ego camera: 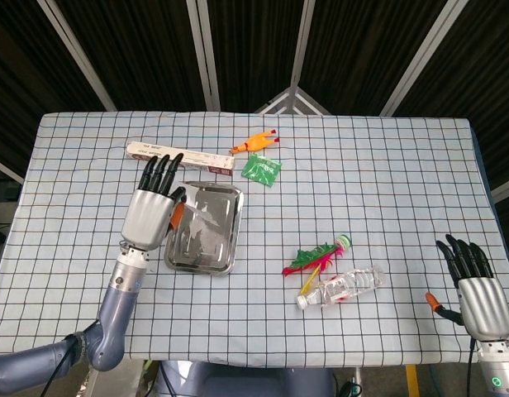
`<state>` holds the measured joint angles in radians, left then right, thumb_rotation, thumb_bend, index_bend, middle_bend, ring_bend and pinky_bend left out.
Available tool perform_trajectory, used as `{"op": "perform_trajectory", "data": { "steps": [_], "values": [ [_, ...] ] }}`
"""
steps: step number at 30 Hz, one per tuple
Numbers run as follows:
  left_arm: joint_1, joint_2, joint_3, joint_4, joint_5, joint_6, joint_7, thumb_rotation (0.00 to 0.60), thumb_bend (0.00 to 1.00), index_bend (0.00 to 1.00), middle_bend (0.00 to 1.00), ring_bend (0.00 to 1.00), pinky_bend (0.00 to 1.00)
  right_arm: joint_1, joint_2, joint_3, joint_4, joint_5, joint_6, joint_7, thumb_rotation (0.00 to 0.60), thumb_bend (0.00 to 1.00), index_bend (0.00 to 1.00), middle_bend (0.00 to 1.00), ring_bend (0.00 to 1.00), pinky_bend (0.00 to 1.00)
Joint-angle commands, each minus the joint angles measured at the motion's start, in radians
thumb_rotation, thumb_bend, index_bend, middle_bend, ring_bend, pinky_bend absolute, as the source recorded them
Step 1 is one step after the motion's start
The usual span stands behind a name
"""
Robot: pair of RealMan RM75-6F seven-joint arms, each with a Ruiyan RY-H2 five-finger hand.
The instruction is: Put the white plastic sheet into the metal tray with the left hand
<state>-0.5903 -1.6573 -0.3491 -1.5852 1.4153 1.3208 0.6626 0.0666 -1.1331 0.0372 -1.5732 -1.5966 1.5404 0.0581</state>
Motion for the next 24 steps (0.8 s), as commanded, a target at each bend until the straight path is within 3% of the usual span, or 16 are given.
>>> {"op": "perform_trajectory", "data": {
  "steps": [1, 10, 19, 24],
  "values": [
    [0.012, -0.029, 0.060, 0.036, -0.004, 0.001, 0.013, 0.600, 0.52, 0.55, 0.00, 0.00, 0.00, -0.001, 0.001, 0.000, 0.001, 0.000, 0.002, 0.004, 0.600, 0.29, 0.00, 0.00, 0.00, 0.04],
    [0.071, -0.067, 0.175, 0.111, -0.029, 0.010, 0.012, 0.600, 0.52, 0.55, 0.00, 0.00, 0.00, -0.003, 0.002, 0.000, 0.001, 0.001, 0.004, 0.008, 0.600, 0.29, 0.00, 0.00, 0.00, 0.04],
    [0.092, -0.076, 0.205, 0.083, -0.067, -0.003, 0.023, 0.600, 0.47, 0.50, 0.00, 0.00, 0.00, -0.003, 0.001, -0.002, -0.003, -0.005, 0.005, 0.005, 0.600, 0.29, 0.00, 0.00, 0.00, 0.04],
    [0.096, -0.083, 0.215, 0.063, -0.096, -0.015, 0.068, 0.600, 0.34, 0.39, 0.00, 0.00, 0.00, -0.004, 0.003, -0.002, -0.002, -0.004, 0.005, 0.004, 0.600, 0.29, 0.00, 0.00, 0.00, 0.04]
  ]
}}
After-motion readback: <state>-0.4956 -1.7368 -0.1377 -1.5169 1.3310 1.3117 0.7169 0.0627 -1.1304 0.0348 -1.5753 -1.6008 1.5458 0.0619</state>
